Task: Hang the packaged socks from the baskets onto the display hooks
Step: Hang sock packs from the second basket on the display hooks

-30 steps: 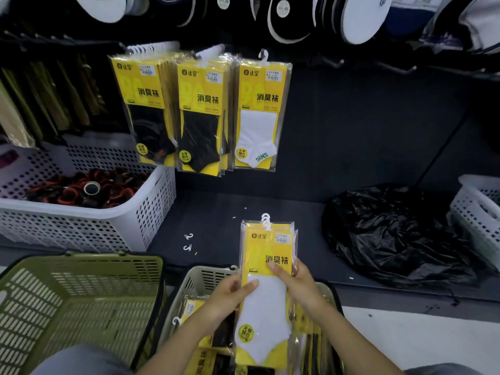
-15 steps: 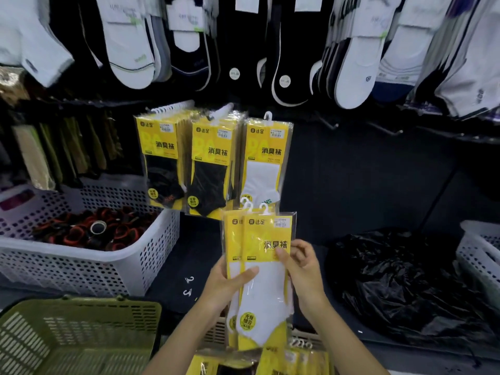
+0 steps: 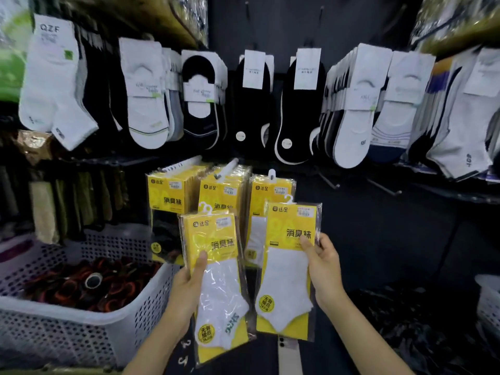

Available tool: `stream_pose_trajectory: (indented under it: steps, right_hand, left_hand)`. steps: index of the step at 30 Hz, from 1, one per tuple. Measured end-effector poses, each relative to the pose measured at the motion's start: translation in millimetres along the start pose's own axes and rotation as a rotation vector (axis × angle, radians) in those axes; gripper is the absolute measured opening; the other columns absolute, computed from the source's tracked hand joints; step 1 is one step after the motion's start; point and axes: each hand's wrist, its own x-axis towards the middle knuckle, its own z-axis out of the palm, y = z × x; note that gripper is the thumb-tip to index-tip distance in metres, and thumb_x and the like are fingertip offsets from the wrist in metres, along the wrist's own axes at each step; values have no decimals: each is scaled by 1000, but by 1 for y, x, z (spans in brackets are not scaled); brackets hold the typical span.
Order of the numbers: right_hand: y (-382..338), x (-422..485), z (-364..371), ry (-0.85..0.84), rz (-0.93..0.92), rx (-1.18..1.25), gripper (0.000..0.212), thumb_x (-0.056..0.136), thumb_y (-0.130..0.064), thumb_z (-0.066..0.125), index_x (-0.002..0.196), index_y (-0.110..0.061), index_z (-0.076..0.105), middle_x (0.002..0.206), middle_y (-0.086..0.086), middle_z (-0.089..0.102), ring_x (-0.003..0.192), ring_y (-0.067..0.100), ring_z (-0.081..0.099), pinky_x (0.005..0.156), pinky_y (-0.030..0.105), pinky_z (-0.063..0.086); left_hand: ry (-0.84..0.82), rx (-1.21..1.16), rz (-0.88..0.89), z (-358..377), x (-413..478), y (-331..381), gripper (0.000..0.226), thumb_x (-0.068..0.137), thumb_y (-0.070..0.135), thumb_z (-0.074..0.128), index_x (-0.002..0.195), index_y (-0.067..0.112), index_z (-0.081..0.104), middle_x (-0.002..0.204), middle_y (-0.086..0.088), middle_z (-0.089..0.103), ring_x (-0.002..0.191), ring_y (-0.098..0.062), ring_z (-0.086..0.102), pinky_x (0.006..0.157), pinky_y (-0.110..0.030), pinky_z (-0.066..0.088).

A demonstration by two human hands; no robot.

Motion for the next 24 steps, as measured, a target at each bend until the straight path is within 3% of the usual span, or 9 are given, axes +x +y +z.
stream_pose_trajectory:
  steps: [3, 6, 8, 12, 16, 19, 22, 24]
  right_hand:
    - [-10, 25, 12, 12, -48, -40, 7, 94, -18, 58, 100, -16, 59, 87, -4, 76, 78, 11, 73, 57, 19, 55]
    - [-10, 43, 24, -1, -74, -73, 7, 93, -18, 59, 99, -14, 59, 84, -2, 76, 76, 12, 73, 57, 20, 55]
    - [-6, 52, 29, -9, -77, -103, 7, 93, -18, 59, 98, -14, 59, 83, -1, 75, 76, 12, 72, 58, 20, 55]
    - [6, 66, 35, 7, -43, -145, 6, 92, -19, 61, 97, -16, 62, 85, 0, 74, 73, 9, 72, 55, 17, 52]
    - [15, 87, 39, 62, 16, -152, 6, 91, -19, 64, 94, -14, 64, 86, 1, 74, 69, 8, 71, 53, 18, 52]
    - [24, 105, 41, 137, 73, -170, 11, 87, -21, 68, 89, -12, 63, 88, 8, 72, 77, 17, 70, 63, 28, 55]
    - [31, 119, 41, 232, 118, -193, 23, 82, -26, 74, 91, -11, 60, 95, 12, 69, 91, 26, 67, 81, 41, 56]
    - [33, 122, 39, 285, 149, -231, 35, 79, -31, 76, 100, -9, 58, 100, 11, 66, 94, 26, 64, 83, 38, 54]
  left_hand:
    - [62, -5, 54, -8, 18, 13, 43, 87, 54, 48, 93, 18, 71, 78, 3, 75, 68, -8, 71, 49, -12, 48]
    - [85, 0, 135, -9, 29, 24, 44, 91, 46, 49, 59, 21, 65, 43, 5, 57, 40, 2, 57, 38, -5, 37]
    - [94, -4, 164, -10, 34, 28, 52, 92, 43, 49, 45, 23, 57, 35, 7, 48, 34, 2, 50, 37, -6, 35]
    - [86, -37, 165, -12, 41, 32, 42, 87, 51, 49, 71, 16, 65, 52, 5, 65, 49, -4, 64, 42, -11, 43]
    - [76, -37, 166, -8, 44, 35, 44, 86, 51, 50, 54, 22, 57, 46, 6, 60, 42, -4, 59, 40, -11, 42]
    - [80, -22, 144, -6, 47, 36, 46, 86, 54, 50, 63, 16, 61, 51, 3, 64, 47, -6, 63, 42, -13, 44]
    - [83, 4, 105, -1, 49, 39, 53, 76, 62, 51, 55, 13, 48, 46, 4, 52, 43, -8, 55, 47, -20, 44]
    - [82, 6, 79, 2, 50, 39, 52, 81, 59, 51, 52, 16, 44, 43, 6, 49, 41, -5, 52, 46, -19, 42]
